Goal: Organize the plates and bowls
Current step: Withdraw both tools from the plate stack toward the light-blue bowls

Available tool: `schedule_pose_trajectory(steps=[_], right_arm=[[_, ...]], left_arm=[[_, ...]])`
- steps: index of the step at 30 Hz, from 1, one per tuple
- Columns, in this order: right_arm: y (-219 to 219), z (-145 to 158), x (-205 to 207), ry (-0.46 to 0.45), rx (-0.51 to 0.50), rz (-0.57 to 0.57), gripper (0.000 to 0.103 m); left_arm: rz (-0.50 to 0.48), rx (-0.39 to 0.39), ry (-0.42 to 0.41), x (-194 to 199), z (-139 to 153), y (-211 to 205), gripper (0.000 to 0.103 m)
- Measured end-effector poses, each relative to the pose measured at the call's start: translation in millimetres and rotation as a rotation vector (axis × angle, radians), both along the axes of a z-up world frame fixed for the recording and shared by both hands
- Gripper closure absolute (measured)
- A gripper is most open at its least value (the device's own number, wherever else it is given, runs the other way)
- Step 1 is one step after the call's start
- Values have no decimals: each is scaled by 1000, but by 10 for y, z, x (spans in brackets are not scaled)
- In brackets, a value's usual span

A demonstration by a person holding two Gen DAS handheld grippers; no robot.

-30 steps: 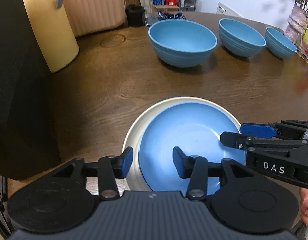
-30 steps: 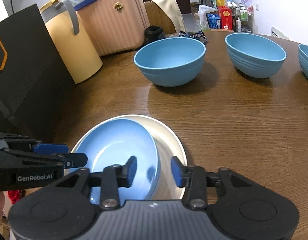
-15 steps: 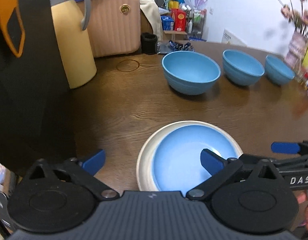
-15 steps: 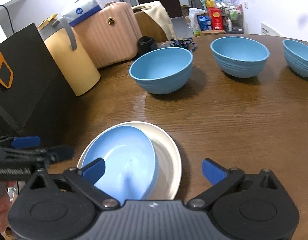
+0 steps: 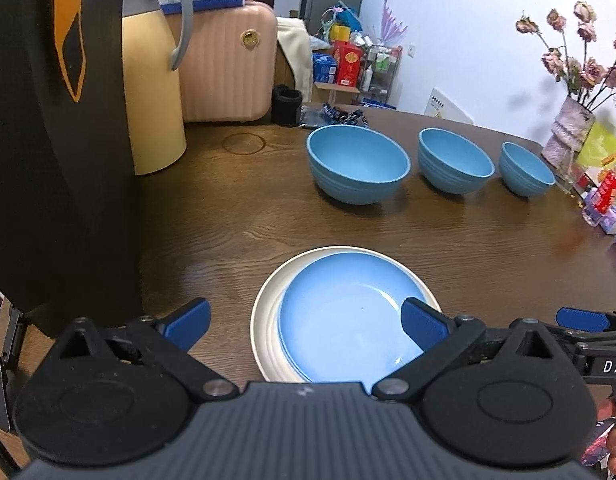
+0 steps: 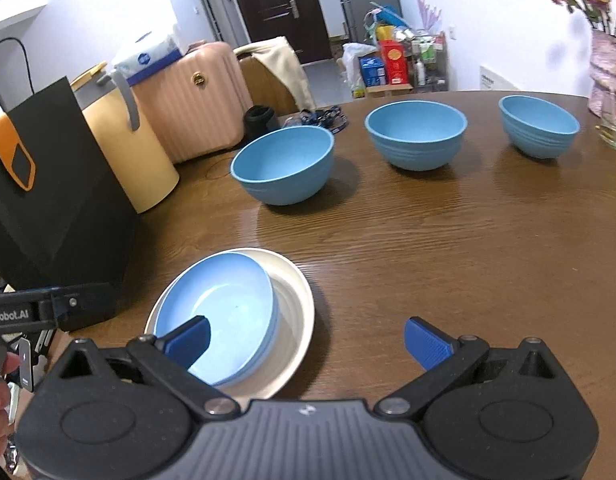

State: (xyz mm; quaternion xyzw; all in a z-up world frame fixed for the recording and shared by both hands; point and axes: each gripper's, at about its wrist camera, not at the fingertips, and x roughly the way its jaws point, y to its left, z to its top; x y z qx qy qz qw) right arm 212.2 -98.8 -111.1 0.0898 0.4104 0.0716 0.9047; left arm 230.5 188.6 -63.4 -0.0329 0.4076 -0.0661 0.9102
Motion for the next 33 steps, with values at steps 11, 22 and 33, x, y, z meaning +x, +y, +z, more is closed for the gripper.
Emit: schedule_pose_trajectory(steps=[11,22,33], right_arm=[[-187,68,-265,-24,-28,-83,0],[-269,138,-376,-41,-39,-130,0],[-244,183,-413,-52,-60,-146,0]], left_arm=[[-14,-20,-32,-86,90,-16,0],[-31,9,-70,-197,157,-37,0],[-47,21,-98,-270,194,-25,0]])
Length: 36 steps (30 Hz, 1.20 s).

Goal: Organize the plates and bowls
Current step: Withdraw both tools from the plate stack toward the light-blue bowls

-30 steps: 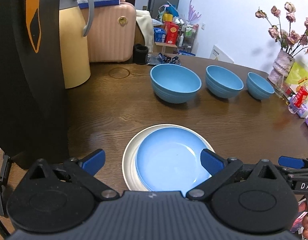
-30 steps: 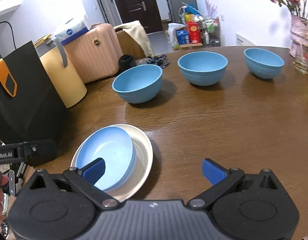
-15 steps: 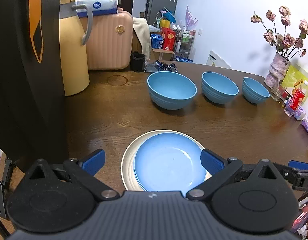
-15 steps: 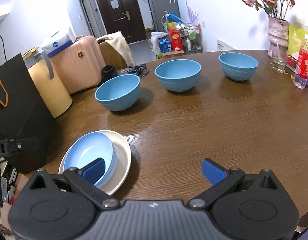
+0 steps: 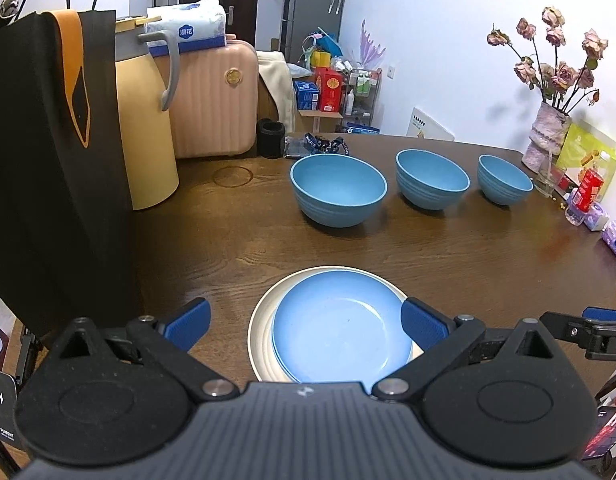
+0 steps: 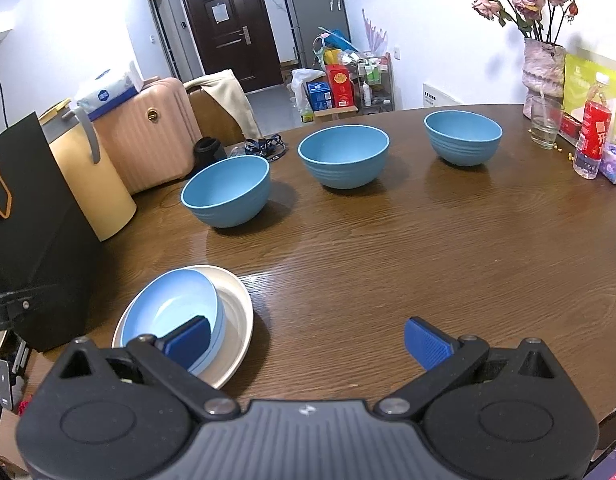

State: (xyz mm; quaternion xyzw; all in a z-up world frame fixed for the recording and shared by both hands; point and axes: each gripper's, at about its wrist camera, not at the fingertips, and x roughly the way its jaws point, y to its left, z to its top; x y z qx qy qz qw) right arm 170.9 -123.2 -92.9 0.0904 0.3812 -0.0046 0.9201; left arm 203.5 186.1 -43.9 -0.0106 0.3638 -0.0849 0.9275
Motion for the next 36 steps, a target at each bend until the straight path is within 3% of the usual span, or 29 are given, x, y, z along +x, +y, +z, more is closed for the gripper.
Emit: schedule_pose_trajectory(steps=[16,36], right_arm=[[-185,78,-57,19,4,-58,0],[-36,242,548,43,14,69,0]], left_arm=[[-21,-21,-6,82,46,-111,0],[61,-16,39,416,160,-215,0]])
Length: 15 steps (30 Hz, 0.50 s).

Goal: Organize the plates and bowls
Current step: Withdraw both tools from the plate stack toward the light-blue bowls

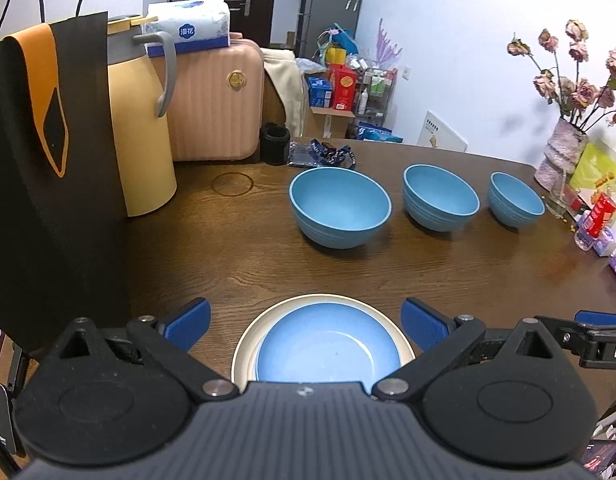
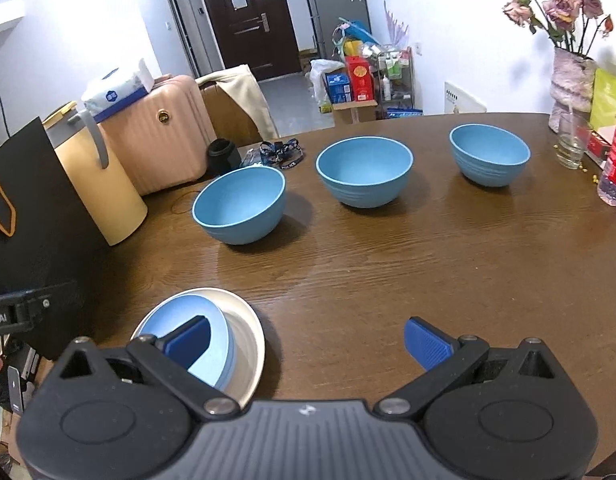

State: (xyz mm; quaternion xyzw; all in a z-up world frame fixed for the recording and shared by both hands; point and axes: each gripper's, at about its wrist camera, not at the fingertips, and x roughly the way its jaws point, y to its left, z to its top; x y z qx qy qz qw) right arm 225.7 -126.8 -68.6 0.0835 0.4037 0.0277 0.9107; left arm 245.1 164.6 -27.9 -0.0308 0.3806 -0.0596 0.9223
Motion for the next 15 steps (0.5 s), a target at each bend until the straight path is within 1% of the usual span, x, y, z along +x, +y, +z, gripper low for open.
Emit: schedule_pose_trajectory(steps=[6,11,15], right_arm=[[26,2,203,16,-2,26,0],[35,20,377,24,-2,51,0],[33,47,530,22,-8,63,0]], left_arm=[[14,-3,34,146,-2,-61,0],[35,0,64,350,20,-115,0],[61,13,68,511,71,-161,0]])
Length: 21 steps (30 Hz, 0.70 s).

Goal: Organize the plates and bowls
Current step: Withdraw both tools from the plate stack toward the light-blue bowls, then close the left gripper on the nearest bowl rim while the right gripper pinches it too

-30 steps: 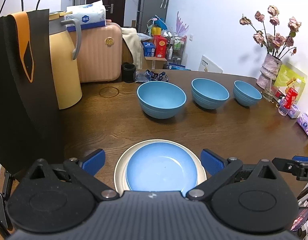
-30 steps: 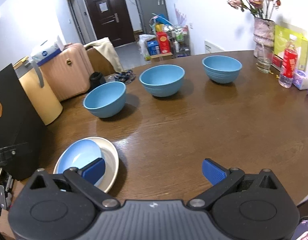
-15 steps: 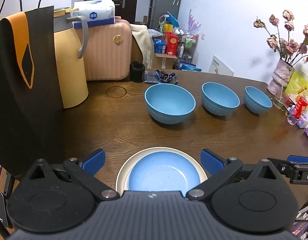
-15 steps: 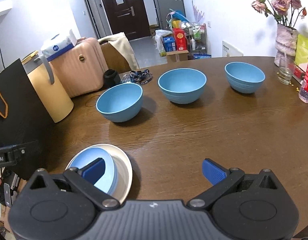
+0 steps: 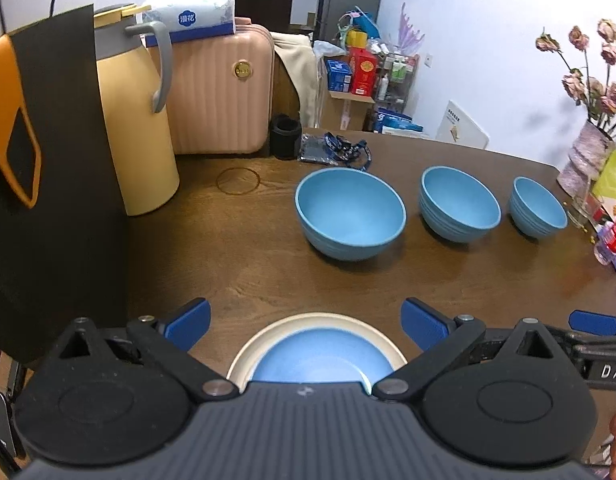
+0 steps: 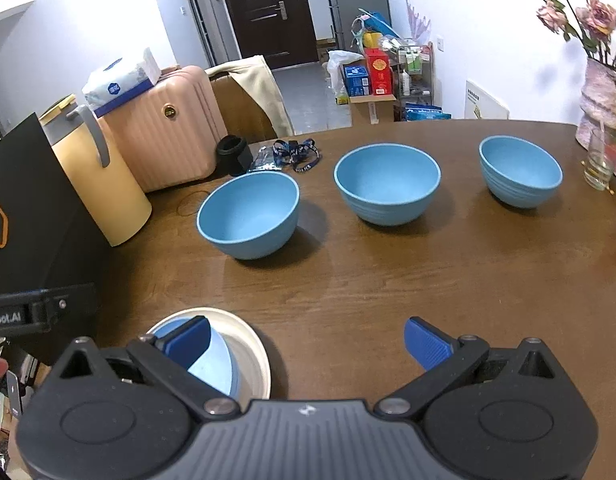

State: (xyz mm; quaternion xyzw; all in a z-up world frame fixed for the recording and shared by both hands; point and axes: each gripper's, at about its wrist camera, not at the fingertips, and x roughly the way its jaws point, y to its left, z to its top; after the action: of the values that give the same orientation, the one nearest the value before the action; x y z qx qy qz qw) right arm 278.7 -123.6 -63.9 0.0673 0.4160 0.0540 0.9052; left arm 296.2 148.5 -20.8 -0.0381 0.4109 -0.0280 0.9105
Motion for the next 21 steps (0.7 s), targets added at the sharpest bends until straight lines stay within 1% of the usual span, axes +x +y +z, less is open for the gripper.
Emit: schedule_pose_trajectory(steps=[12,21], right_arm=[[-35,3,602,46,26,-8,0],[38,-49,1170,98,26,-11,0]], left_arm=[[34,11,60,571,56,-124,0],[89,27,115,1091,-8,-131,0]])
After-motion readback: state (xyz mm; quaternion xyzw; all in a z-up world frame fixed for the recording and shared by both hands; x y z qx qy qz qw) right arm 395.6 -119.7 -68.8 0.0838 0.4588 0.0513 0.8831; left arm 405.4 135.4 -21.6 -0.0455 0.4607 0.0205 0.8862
